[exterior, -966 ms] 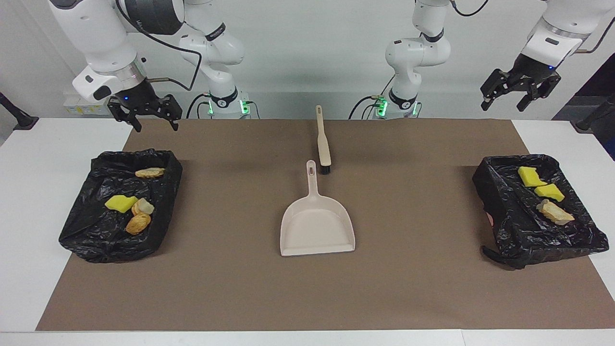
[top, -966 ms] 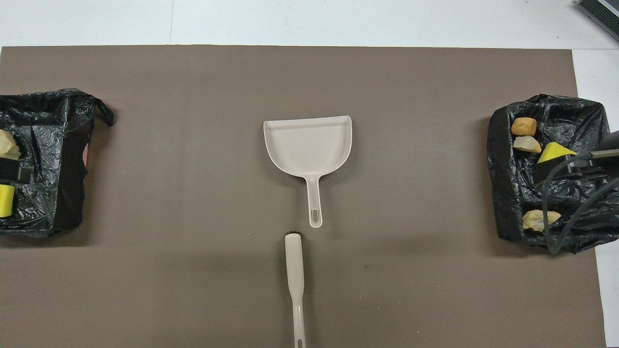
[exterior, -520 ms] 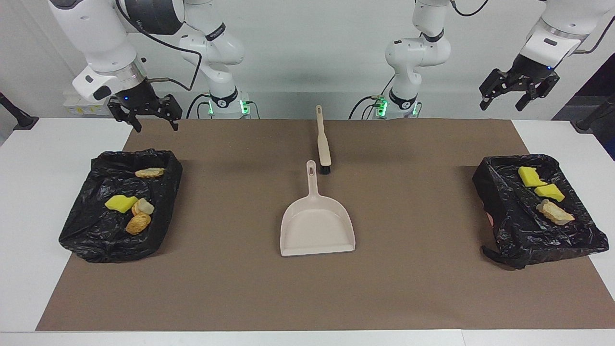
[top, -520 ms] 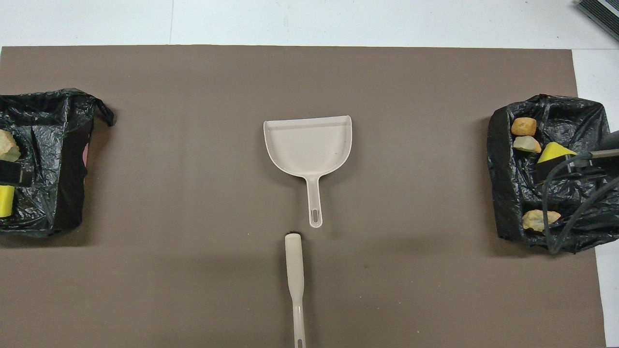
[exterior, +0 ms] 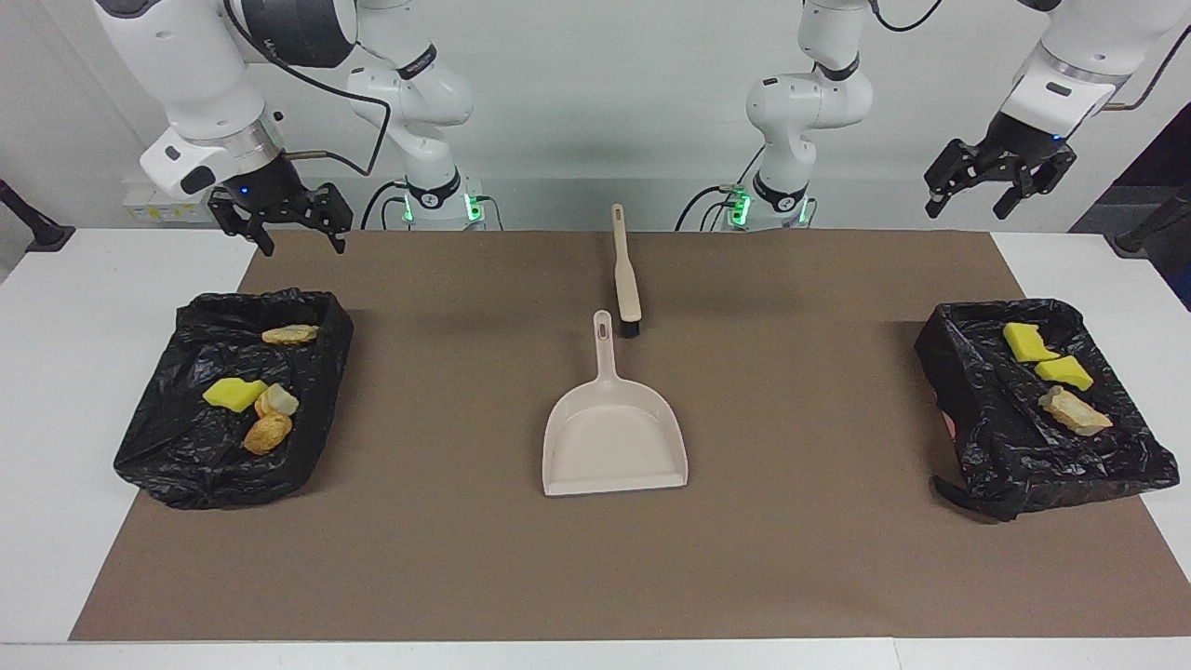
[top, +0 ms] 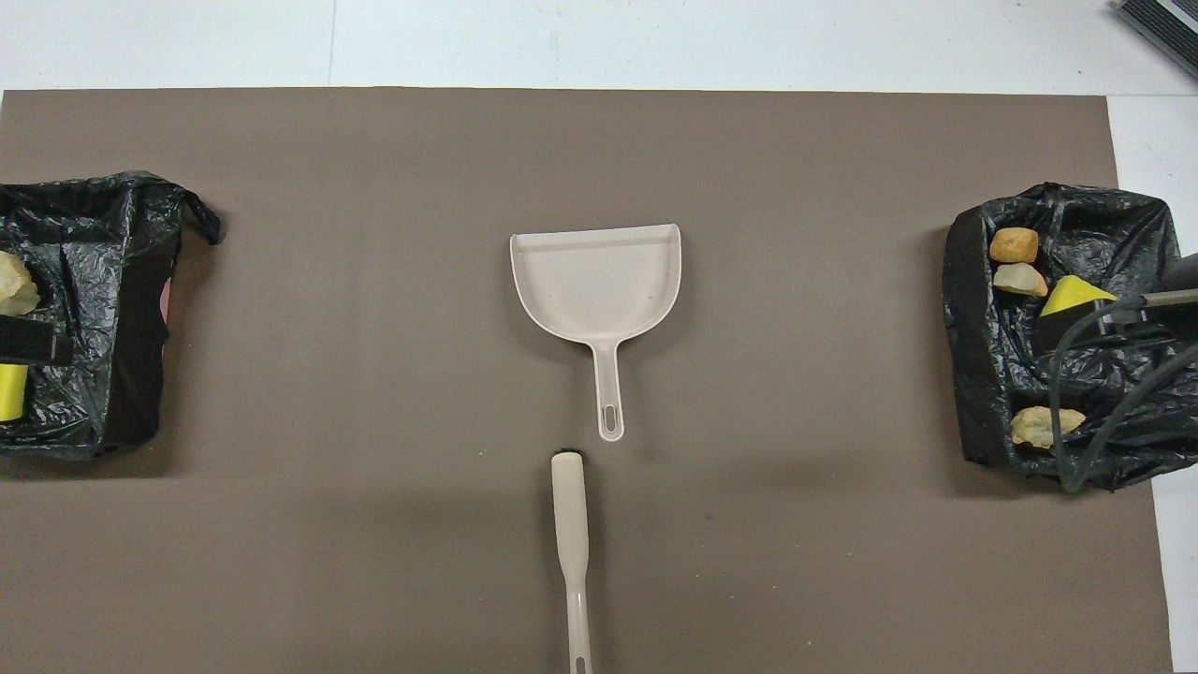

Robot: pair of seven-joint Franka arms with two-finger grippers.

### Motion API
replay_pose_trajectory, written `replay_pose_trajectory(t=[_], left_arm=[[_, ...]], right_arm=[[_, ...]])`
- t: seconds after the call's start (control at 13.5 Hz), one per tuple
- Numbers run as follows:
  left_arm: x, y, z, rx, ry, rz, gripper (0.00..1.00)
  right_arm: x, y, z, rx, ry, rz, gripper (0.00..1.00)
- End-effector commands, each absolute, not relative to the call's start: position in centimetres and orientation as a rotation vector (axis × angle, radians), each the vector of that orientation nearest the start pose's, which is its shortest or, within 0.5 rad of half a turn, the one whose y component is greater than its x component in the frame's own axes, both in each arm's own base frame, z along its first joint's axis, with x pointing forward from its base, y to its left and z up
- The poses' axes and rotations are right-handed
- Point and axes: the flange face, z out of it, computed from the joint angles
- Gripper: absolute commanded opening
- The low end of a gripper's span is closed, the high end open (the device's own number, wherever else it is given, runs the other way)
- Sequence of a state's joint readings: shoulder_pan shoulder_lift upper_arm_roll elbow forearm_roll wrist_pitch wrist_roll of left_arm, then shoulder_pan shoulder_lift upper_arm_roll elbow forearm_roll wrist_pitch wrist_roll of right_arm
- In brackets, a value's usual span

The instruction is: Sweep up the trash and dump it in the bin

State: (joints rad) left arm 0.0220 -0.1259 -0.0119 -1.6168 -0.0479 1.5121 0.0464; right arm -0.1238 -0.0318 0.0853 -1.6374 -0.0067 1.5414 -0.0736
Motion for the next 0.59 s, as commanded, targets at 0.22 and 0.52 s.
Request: replay_pose_trajectory(t=[0.22, 0.52], left_arm=[[49.27, -0.68, 66.25, -3.200, 0.041, -0.009, 1.00], [49.27, -0.84, 66.33, -3.199, 0.061, -0.011, 1.00]], right_arm=[[53.81, -2.02, 61.18, -3.145, -0.033, 0.100, 1.00], [53.81, -2.02, 61.18, -3.145, -0.033, 0.100, 1.00]])
